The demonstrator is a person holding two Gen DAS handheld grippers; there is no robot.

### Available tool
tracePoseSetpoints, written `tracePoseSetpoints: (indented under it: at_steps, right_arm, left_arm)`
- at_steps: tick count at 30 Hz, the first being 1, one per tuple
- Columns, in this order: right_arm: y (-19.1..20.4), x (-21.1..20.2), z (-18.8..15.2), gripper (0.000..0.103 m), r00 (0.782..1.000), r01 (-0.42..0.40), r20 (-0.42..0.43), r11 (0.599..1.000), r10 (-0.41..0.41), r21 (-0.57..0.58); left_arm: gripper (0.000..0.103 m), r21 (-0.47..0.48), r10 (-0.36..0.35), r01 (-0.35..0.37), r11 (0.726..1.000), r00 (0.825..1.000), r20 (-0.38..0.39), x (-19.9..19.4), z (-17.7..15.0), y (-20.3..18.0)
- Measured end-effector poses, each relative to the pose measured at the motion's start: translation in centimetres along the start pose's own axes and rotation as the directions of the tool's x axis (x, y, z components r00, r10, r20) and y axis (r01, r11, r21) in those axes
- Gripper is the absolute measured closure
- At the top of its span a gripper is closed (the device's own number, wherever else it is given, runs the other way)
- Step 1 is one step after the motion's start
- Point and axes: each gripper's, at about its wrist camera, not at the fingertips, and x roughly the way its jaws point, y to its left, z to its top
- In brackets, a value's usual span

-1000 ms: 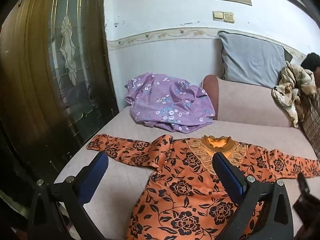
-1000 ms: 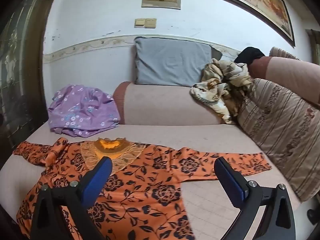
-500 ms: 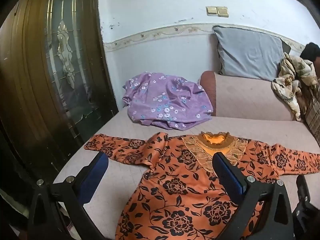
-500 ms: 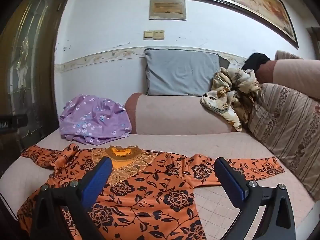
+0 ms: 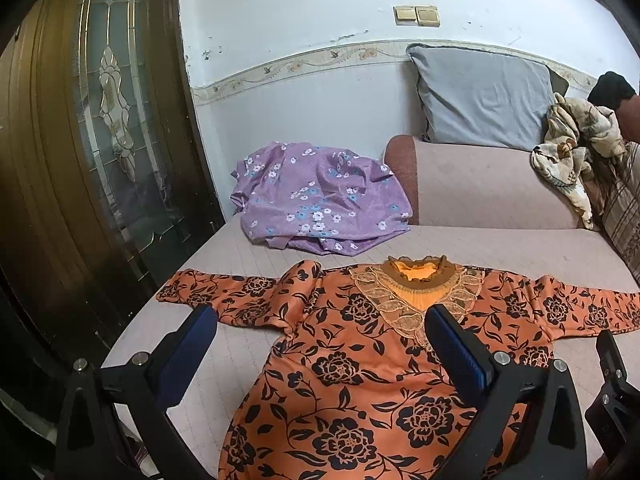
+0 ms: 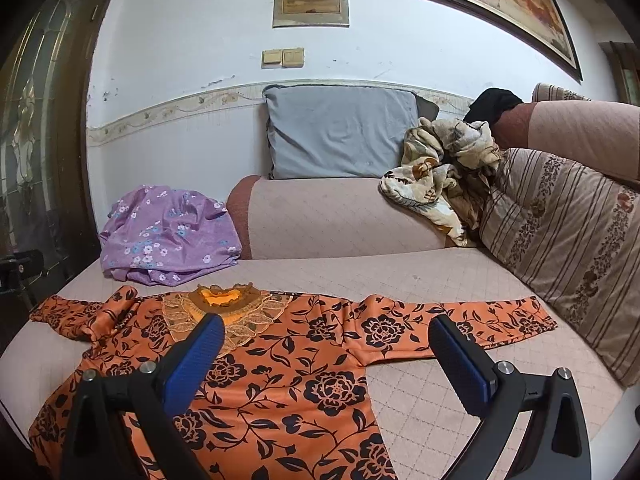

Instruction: Fold small clothes

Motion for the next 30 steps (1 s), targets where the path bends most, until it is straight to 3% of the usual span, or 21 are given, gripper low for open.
tracePoseSetpoints:
  at_steps: [30]
  right_arm:
    - [0.35, 0.77, -0.65, 0.0, 0.999, -0.001, -0.038, 1.0, 0.001, -0.008]
  left_arm:
    - [0.0, -0.006, -0.006, 0.006, 1.0, 1.0, -0.003, 0.21, -0.69, 0.33]
